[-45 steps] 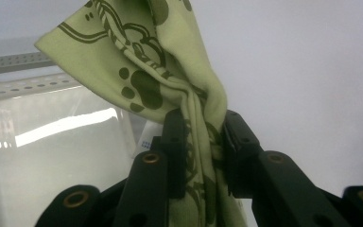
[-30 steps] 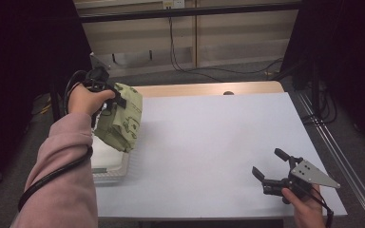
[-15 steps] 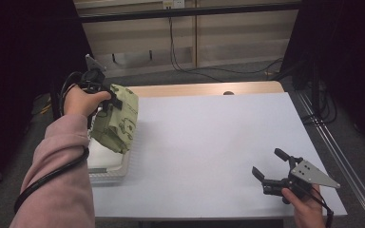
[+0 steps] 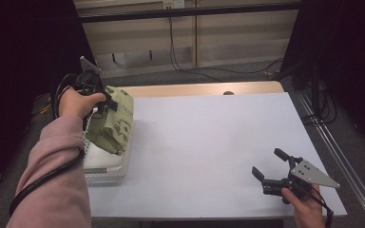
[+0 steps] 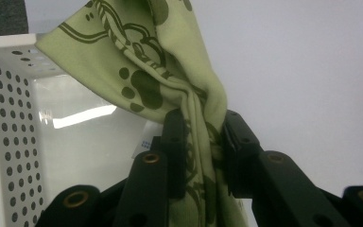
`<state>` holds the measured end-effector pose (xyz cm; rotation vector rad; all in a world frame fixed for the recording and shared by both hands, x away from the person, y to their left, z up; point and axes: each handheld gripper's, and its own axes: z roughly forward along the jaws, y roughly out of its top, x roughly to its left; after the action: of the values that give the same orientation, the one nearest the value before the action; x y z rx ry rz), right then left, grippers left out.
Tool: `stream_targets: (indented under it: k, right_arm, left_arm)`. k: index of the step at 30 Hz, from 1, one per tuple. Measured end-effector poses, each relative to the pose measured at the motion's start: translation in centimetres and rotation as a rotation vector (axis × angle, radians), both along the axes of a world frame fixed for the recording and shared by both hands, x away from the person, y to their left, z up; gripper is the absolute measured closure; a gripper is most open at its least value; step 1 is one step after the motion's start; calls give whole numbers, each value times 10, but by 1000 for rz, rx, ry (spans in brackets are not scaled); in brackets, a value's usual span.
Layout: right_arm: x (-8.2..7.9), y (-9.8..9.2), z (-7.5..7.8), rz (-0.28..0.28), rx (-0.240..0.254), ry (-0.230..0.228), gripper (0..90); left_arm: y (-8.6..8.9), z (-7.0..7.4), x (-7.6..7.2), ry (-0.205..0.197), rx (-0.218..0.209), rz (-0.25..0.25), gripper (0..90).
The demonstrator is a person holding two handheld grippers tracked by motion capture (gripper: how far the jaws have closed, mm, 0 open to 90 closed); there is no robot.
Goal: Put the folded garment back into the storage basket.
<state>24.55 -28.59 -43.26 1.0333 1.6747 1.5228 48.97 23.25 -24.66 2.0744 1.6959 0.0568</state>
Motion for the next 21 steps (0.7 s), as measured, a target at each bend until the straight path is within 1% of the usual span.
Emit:
stream_targets:
  k: [1, 2, 3, 4, 5, 7, 8, 9, 10, 11, 12, 13, 14, 16, 17, 18, 19, 20, 21]
  right_arm:
    - [0, 0, 0, 0, 0, 0, 11]
    - [0, 0, 0, 0, 0, 0, 11]
    - [0, 0, 0, 0, 0, 0, 11]
    - [0, 0, 0, 0, -1, 0, 11]
    - [0, 0, 0, 0, 0, 0, 11]
    - [0, 0, 0, -1, -1, 0, 11]
    - [0, 0, 0, 0, -2, 0, 11]
    - [0, 0, 0, 1, -4, -2, 11]
    - [0, 0, 0, 1, -5, -1, 11]
    - [0, 0, 0, 1, -5, -1, 11]
    - [0, 0, 0, 1, -3, -1, 11]
    - [0, 0, 0, 0, -3, -1, 11]
    - [0, 0, 0, 0, -3, -1, 11]
    - [0, 0, 0, 0, -4, -2, 11]
    - [0, 0, 0, 0, -4, -2, 11]
    - [0, 0, 0, 0, -3, 0, 11]
    - [0, 0, 0, 0, -4, -1, 11]
    - [0, 0, 0, 0, -4, -1, 11]
    - [0, 0, 0, 0, -4, -1, 11]
  left_arm:
    - [0, 0, 0, -14, 4, 13, 738]
    - [2, 0, 1, -13, 3, -11, 738]
    - [2, -1, 0, -13, -1, 6, 738]
    - [3, 0, 0, -5, 12, -3, 738]
    - [4, -1, 0, -16, 6, -1, 738]
    - [5, -1, -1, -14, 3, 19, 738]
    - [7, -2, 0, -12, 19, 1, 738]
    - [7, -2, 0, -10, 28, 1, 738]
    - [6, -2, -1, -9, 28, 21, 738]
    - [6, -2, -1, -14, 33, 20, 737]
    - [8, -3, -1, -21, 44, 4, 737]
    - [9, -2, -1, -10, 54, -6, 737]
    - [8, -3, -2, -15, 43, 31, 738]
    - [11, -3, -2, -9, 47, 5, 737]
    - [12, -4, -2, -11, 44, 15, 737]
    - [14, -6, -3, -10, 85, -17, 738]
    - [13, -6, -3, -5, 43, 23, 737]
    - [12, -7, -4, -6, 40, 38, 737]
    - [13, -8, -4, -9, 34, 30, 737]
